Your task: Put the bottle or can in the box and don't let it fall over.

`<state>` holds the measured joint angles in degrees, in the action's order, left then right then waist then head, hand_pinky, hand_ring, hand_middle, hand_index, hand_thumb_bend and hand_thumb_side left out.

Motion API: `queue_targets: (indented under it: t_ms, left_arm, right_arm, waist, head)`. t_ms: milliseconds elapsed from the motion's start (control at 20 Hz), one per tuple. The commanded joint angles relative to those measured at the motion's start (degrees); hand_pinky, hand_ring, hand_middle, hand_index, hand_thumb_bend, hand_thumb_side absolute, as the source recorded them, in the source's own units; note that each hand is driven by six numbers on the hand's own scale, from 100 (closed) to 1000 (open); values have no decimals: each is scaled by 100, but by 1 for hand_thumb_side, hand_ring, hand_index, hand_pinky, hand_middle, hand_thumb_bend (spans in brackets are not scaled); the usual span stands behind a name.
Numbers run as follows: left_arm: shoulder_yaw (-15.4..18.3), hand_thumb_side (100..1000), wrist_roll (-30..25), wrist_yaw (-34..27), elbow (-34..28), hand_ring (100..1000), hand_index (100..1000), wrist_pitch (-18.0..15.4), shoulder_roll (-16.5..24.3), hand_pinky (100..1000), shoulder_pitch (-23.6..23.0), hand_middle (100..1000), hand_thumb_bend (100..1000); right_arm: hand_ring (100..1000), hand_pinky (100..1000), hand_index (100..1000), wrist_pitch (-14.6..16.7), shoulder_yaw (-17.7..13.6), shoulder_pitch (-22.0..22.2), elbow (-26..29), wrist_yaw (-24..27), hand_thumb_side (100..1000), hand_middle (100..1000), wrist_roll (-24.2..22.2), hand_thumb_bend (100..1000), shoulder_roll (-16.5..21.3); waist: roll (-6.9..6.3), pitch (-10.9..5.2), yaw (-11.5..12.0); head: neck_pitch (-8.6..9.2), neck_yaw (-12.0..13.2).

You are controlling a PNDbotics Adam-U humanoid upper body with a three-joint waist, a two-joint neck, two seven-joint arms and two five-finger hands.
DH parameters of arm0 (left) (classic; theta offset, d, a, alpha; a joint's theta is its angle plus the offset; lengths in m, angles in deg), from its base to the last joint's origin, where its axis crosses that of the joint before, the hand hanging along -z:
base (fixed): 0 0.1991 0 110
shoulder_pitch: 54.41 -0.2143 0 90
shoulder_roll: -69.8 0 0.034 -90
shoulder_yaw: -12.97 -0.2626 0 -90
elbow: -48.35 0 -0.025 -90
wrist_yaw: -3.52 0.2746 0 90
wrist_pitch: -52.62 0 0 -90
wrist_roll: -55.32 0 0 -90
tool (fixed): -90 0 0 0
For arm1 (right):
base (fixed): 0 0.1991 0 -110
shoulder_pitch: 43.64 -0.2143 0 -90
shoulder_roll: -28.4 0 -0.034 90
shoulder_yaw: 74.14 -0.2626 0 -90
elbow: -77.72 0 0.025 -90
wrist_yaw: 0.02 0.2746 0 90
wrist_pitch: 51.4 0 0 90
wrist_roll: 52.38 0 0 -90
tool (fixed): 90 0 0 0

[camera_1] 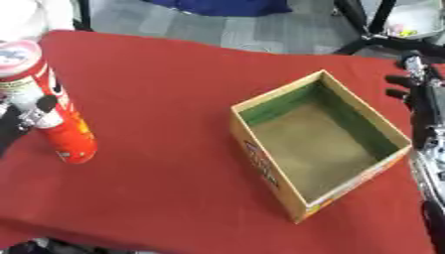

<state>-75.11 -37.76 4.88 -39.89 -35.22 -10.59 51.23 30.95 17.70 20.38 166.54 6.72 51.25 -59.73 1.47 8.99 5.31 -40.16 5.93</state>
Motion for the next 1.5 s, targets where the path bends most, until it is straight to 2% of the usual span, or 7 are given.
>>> queue_targets:
  t_ms: [50, 750, 1100, 1400, 1500]
  left_arm:
    - [-4, 712, 19, 2, -38, 956, 902, -20, 63, 1000, 110, 805, 706]
    - [-84, 646, 113, -49, 23, 927, 867, -70, -33, 1000, 202, 757, 629]
    - [-71, 505, 378, -75, 57, 853, 745, -17, -41, 1000, 207, 573, 462]
    - [-79, 417, 640, -138, 68, 807, 676, 58, -49, 1000, 228, 474, 362]
    - [-80, 380, 714, -160, 73, 780, 607, 89, -51, 995, 227, 430, 275]
  right_arm:
    - [814, 788, 916, -20, -19, -78, 32, -57, 923, 862, -1, 100, 81]
    - [814, 789, 916, -63, -10, -90, 17, -75, 926, 863, -9, 100, 63]
    - [814, 789, 915, -80, -10, -97, 18, -80, 927, 863, -8, 100, 57]
    - [814, 789, 914, -95, -9, -98, 18, -81, 928, 863, 3, 100, 50]
    - [814, 789, 914, -97, -12, -96, 19, -79, 929, 863, 9, 100, 52]
  waist:
    - [-16, -59, -8]
    - [-8, -45, -23]
    - [-6, -40, -27]
    - [-8, -36, -32]
    - [-9, -36, -33]
  head:
    - [60, 13]
    - [61, 30]
    - [61, 32]
    - [71, 40]
    - [68, 40]
